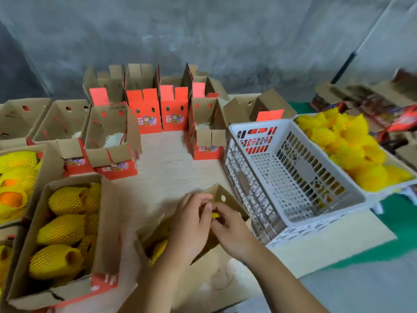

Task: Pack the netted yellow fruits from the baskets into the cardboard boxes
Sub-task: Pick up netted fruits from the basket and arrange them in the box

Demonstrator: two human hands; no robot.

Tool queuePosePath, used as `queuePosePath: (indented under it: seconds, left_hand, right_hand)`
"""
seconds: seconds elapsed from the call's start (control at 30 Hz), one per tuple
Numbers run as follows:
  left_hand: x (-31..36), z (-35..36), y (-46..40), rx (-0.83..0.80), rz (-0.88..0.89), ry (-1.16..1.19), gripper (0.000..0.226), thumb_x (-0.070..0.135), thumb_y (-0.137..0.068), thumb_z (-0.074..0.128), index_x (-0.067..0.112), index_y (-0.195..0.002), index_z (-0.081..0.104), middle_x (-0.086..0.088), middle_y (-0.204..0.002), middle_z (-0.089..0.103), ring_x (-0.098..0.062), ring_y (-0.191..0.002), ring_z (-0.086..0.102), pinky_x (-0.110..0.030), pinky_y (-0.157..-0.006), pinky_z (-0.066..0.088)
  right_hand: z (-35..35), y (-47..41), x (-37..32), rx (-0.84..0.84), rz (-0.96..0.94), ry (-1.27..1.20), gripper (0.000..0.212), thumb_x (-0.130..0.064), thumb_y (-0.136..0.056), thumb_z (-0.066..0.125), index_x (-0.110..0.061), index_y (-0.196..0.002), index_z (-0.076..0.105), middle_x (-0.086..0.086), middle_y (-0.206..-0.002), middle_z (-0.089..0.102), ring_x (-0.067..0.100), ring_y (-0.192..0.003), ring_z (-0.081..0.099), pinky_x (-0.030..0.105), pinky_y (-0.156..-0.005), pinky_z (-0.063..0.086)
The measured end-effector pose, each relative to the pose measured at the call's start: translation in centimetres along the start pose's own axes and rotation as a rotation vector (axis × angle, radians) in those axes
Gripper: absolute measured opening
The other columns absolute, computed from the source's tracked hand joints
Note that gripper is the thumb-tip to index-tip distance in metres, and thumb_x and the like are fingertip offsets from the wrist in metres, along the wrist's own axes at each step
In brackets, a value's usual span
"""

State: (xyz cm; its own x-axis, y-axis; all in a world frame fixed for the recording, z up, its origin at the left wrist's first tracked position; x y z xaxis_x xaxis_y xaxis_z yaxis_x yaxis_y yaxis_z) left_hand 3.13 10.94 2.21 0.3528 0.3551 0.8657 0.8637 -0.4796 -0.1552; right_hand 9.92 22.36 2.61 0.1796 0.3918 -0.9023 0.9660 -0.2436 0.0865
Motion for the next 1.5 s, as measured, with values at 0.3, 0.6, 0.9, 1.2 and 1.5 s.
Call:
queuePosePath:
  seconds: [0.3, 0.6, 0.9, 1.2, 1.5]
  left_hand:
    - [17.7, 14.5, -9.6, -0.302, 0.241, 0.268, 0.020, 0.044, -0.103, 0.047, 0.050, -0.114, 0.062, 0.029, -0.119, 0.061, 0.011, -0.116, 0.055, -0.008, -0.093, 0.041]
    - [26.7, 33.6, -16.3, -0.443, 0.180, 0.218, 0.026, 0.020, -0.106, 0.054, 0.028, -0.127, 0.068, 0.010, -0.120, 0.069, -0.002, -0.110, 0.064, -0.023, -0.097, 0.049]
    - [26.4, 48.2, -18.5, -0.561, -0.132, 0.034, 0.018, 0.022, -0.104, 0.058, 0.034, -0.118, 0.059, -0.007, -0.133, 0.064, -0.025, -0.124, 0.060, -0.036, -0.106, 0.046]
    - [26.8, 49.6, -18.8, -0.325, -0.377, 0.462, 0.034, 0.015, -0.096, 0.070, 0.027, -0.126, 0.059, 0.015, -0.113, 0.065, 0.006, -0.097, 0.057, -0.015, -0.076, 0.043]
    - [26.0, 49.7, -20.1, -0.252, -0.608, 1.042, 0.058, 0.034, -0.080, 0.074, 0.019, -0.135, 0.064, -0.008, -0.127, 0.073, -0.030, -0.113, 0.072, -0.046, -0.089, 0.055]
  right_hand:
    - [-21.9, 1.9, -0.3, 0.576, -0.051, -0.066, 0.024, -0.019, -0.101, 0.057, -0.030, -0.121, 0.066, -0.019, -0.108, 0.073, 0.001, -0.097, 0.071, 0.018, -0.078, 0.054]
    - [-41.7, 1.9, 12.3, 0.814, 0.301, 0.443, 0.062, -0.038, -0.091, 0.068, -0.026, -0.148, 0.046, 0.002, -0.146, 0.050, 0.024, -0.135, 0.046, 0.041, -0.108, 0.039]
    - [-50.4, -2.4, 21.5, -0.033, 0.483, 0.800, 0.081, -0.044, -0.088, 0.068, -0.019, -0.155, 0.030, 0.006, -0.150, 0.034, 0.037, -0.135, 0.032, 0.052, -0.111, 0.030]
    - [-56.3, -1.1, 20.3, 0.116, 0.310, 0.191, 0.088, -0.045, -0.076, 0.083, -0.043, -0.143, 0.027, 0.000, -0.108, 0.067, 0.017, -0.094, 0.065, 0.032, -0.077, 0.049]
    - [-56.1, -2.7, 20.7, 0.046, 0.081, 0.033, 0.104, -0.058, -0.074, 0.081, -0.062, -0.151, 0.011, -0.027, -0.153, 0.023, 0.003, -0.136, 0.036, 0.025, -0.103, 0.046]
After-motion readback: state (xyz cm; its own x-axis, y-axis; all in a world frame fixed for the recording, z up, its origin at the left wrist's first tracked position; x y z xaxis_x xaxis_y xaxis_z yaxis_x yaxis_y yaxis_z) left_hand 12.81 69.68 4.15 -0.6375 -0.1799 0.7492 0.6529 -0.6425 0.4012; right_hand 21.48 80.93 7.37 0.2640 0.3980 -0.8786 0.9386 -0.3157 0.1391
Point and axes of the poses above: each hand's wrist, its own y-axis away from the middle knuckle, its own z-axis out of the palm, x = y × z, the point moved 3 cm from there along -y, towards the middle knuckle
